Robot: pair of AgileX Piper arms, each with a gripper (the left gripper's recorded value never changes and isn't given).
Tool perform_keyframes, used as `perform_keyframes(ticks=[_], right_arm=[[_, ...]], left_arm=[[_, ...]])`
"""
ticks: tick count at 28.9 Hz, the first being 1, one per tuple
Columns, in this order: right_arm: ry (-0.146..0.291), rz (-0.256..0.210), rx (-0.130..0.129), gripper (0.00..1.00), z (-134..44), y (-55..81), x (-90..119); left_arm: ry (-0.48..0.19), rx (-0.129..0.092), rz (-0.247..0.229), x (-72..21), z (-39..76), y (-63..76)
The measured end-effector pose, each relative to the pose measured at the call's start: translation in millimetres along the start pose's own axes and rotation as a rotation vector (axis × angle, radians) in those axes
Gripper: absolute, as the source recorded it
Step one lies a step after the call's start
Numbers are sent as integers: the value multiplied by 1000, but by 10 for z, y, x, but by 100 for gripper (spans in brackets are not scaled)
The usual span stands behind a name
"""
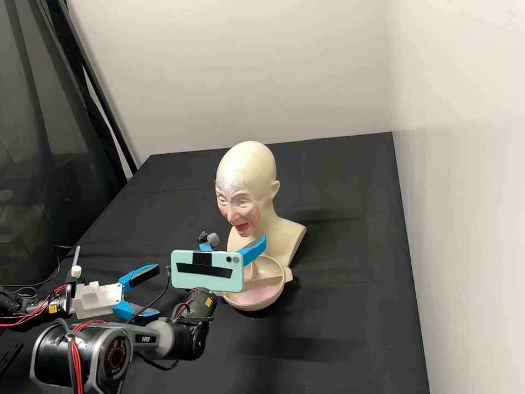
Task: Feed the grandma with a spoon
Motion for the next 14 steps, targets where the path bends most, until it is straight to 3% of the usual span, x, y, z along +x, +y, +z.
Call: perform_keyframes(ticks=[6,8,14], right_arm=[[4,33,13,0,48,40,-103],[-10,35,32,0,95,37,-139],[-41,32,41,0,196,45,-233]], left_arm=[[-7,1,-2,0,21,-6],[-9,2,-2,0,28,-7],[-21,4,-5,0,64,-17]])
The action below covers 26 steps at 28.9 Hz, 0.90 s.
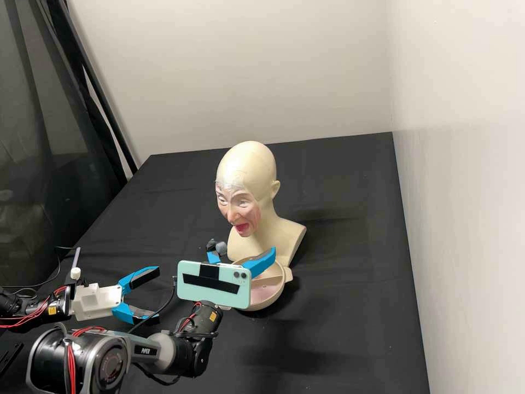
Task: Feed the grandma with a spoon
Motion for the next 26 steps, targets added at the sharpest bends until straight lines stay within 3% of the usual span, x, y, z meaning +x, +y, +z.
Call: perform_keyframes(ticks=[7,16,26], right_arm=[[12,15,-7,0,26,15,-65],[-1,-1,-9,0,75,-29,-74],[-55,-40,-7,0,212,-134,-27]], left_arm=[[-13,2,15,-19,38,39],[-11,2,6,-39,34,16],[-13,2,5,-39,39,15]])
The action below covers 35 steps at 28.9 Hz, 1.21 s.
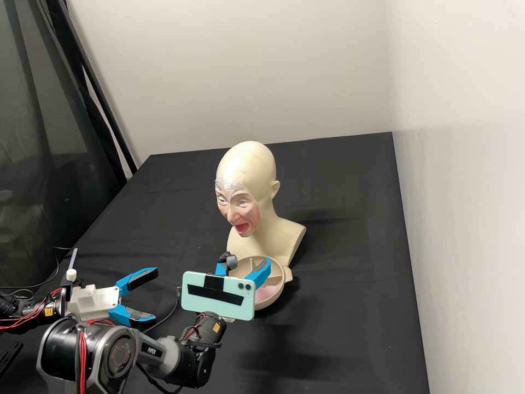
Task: Feed the grandma with a spoon
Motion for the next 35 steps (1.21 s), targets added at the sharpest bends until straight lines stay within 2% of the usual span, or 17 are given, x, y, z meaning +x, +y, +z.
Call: perform_keyframes(ticks=[4,10,13,19,21,27,35], right_arm=[[-16,-17,0,0,40,-43,22],[-38,-46,-24,0,88,-127,56],[-55,-45,-21,0,109,-159,102],[-92,-43,-48,0,178,-193,157],[-110,-35,-40,0,200,-204,180],[-116,-50,-69,0,218,-255,239],[-141,-71,-72,0,275,-346,297]], left_arm=[[-8,1,-2,0,23,-6],[-9,2,-2,0,28,-7],[-9,2,-2,0,28,-7],[-16,3,-4,0,49,-13],[-18,3,-5,0,54,-14],[-20,3,-5,0,61,-16],[-26,4,-7,0,78,-21]])
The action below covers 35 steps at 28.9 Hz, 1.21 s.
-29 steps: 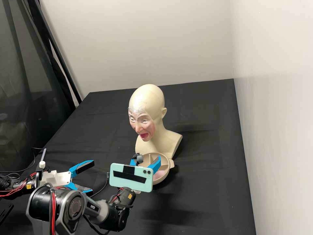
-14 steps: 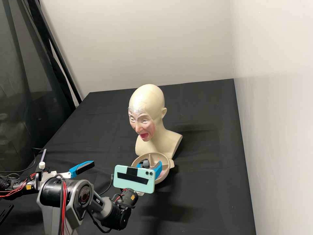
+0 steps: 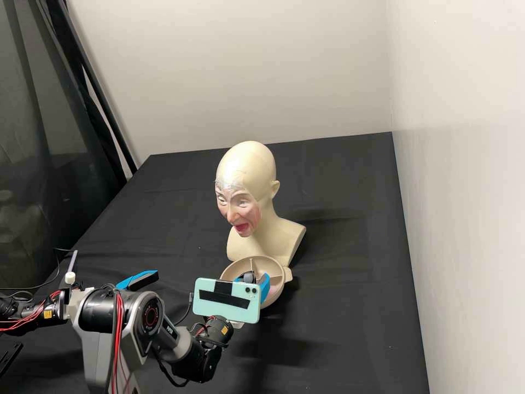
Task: Feed the grandma with a spoon
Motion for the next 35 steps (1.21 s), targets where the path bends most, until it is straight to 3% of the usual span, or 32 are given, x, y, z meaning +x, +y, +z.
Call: perform_keyframes(ticks=[10,23,35], right_arm=[[-2,-28,-10,0,-7,-84,68],[-7,10,-7,0,-13,-119,177],[-9,13,-6,0,-12,-130,180]], left_arm=[[-1,0,-6,5,3,-18],[-3,1,-13,11,10,-39],[-3,1,-13,11,10,-39]])
